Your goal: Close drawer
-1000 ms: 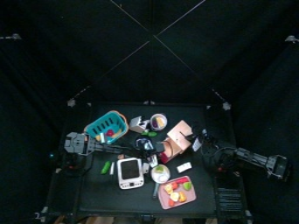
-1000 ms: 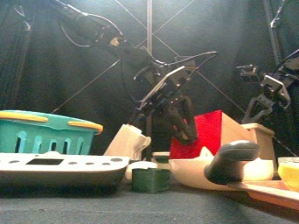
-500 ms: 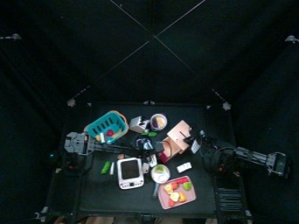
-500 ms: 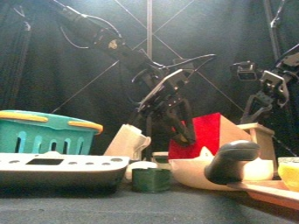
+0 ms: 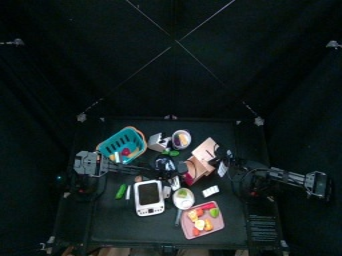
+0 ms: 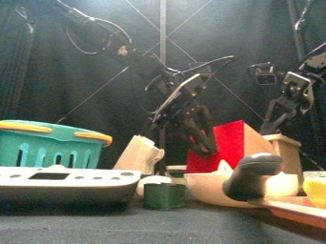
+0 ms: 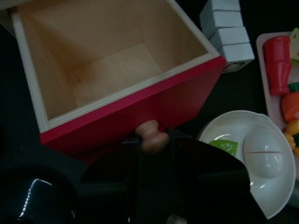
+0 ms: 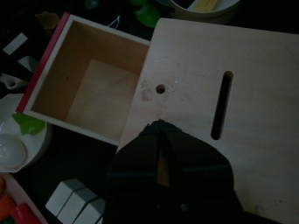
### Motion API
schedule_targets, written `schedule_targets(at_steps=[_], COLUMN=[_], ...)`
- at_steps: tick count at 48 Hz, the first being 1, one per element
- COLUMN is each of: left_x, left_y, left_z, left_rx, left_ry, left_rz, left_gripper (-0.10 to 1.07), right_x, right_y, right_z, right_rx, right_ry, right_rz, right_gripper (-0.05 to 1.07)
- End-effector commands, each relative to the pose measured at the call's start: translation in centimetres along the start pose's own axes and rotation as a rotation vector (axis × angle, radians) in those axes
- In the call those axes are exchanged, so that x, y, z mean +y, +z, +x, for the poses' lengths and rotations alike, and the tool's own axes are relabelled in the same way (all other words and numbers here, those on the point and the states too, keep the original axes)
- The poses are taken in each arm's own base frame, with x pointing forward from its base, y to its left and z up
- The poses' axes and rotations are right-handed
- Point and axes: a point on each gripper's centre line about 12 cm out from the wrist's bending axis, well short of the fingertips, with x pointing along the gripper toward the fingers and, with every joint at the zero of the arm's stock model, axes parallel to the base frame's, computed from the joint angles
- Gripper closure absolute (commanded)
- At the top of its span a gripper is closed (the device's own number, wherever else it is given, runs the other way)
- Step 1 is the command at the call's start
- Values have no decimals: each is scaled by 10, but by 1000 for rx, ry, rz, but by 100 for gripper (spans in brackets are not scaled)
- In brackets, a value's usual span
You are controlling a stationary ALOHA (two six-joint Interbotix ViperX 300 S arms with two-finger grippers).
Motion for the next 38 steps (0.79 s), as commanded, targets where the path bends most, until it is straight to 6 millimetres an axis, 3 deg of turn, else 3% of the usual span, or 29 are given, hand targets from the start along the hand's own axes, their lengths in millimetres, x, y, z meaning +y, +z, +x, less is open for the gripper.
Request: schedule_targets(at_steps=[1,12,26,32,38], left_x=[0,3,1,1,6], left_y=[21,9,14,12,6], left_z=[-18,-11,-12,-7,1], left_rx=[-67,-41,-89,-100,-80], left_ry=[-13,-8,-29,-40,-30], left_rz=[4,5,66,87,81], left_gripper=[51,51,51,51,51], right_x=[0,-16,-63,-83,-88], right_y=[4,5,15,8,-2], right_z=[-1,-6,-31,-36,-33], right_rx=[-11,-6,-116,-119,-80], right_ry=[-2,-61,-249,-329,-344], right_rz=[1,38,193,279,324], right_gripper=[99,99,99,99,99])
